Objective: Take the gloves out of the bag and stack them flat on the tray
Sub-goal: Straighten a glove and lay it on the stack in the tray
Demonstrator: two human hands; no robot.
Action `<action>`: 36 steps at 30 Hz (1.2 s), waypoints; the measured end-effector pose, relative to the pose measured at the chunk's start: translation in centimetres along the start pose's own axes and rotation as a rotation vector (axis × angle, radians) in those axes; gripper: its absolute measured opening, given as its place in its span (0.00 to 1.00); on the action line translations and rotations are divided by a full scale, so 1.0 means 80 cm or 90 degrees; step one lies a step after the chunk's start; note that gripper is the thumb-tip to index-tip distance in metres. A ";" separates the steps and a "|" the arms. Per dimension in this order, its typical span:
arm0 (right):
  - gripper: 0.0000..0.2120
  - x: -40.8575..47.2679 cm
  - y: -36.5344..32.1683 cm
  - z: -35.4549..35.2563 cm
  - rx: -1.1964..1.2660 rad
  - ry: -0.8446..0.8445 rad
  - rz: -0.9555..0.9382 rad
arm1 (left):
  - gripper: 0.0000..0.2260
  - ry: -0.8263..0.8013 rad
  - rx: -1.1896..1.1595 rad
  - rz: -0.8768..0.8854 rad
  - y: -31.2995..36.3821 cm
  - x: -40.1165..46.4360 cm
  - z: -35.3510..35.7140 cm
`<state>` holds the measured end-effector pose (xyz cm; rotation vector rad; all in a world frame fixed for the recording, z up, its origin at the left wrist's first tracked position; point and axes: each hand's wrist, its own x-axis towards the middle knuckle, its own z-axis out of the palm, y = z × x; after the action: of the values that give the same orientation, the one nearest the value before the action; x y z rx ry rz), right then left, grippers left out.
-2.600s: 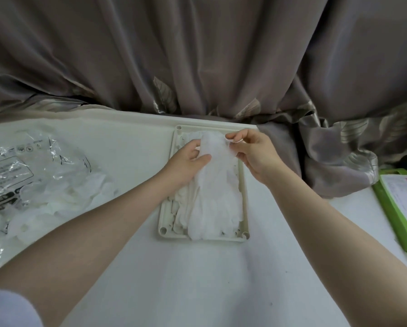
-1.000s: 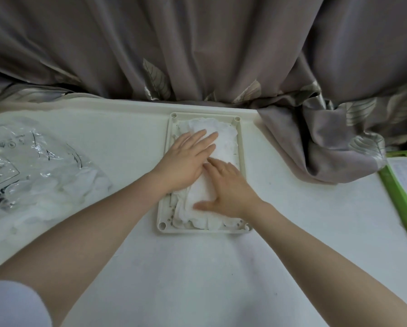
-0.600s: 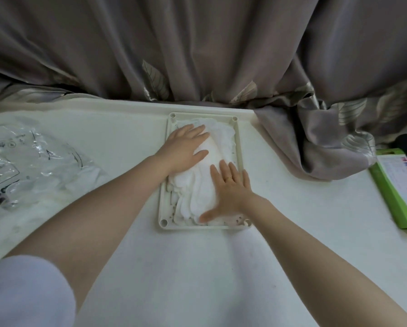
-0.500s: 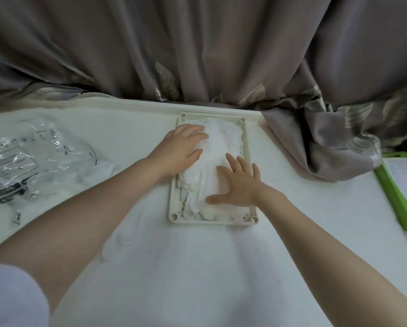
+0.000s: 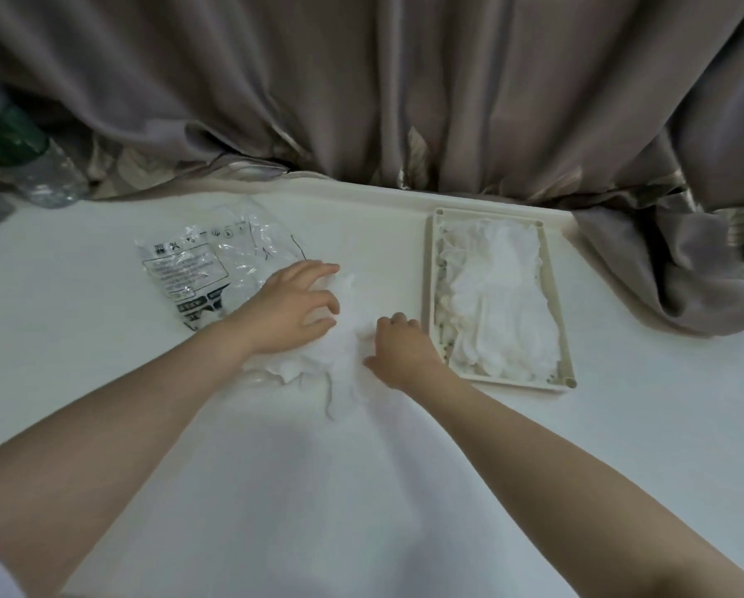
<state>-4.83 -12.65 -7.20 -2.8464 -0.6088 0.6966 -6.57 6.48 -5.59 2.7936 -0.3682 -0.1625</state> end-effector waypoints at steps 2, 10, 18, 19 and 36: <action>0.21 0.004 0.001 0.016 0.112 0.007 0.135 | 0.33 -0.032 0.010 0.033 -0.001 -0.013 0.008; 0.07 0.006 -0.003 0.038 0.373 -0.002 0.272 | 0.27 -0.151 0.224 0.136 0.012 -0.010 0.036; 0.07 -0.029 0.007 -0.017 0.988 0.103 0.076 | 0.21 -0.137 0.315 -0.020 -0.009 -0.002 0.031; 0.01 -0.032 0.009 -0.024 1.039 0.090 0.053 | 0.21 -0.140 0.317 -0.032 -0.010 -0.002 0.032; 0.18 -0.085 0.097 -0.094 1.228 0.065 -0.201 | 0.24 -0.106 -0.651 0.021 0.155 0.043 -0.033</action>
<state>-4.08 -22.90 0.36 -0.9492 -0.0996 0.5129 -5.79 -5.00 0.68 1.7674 -0.2590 -0.4344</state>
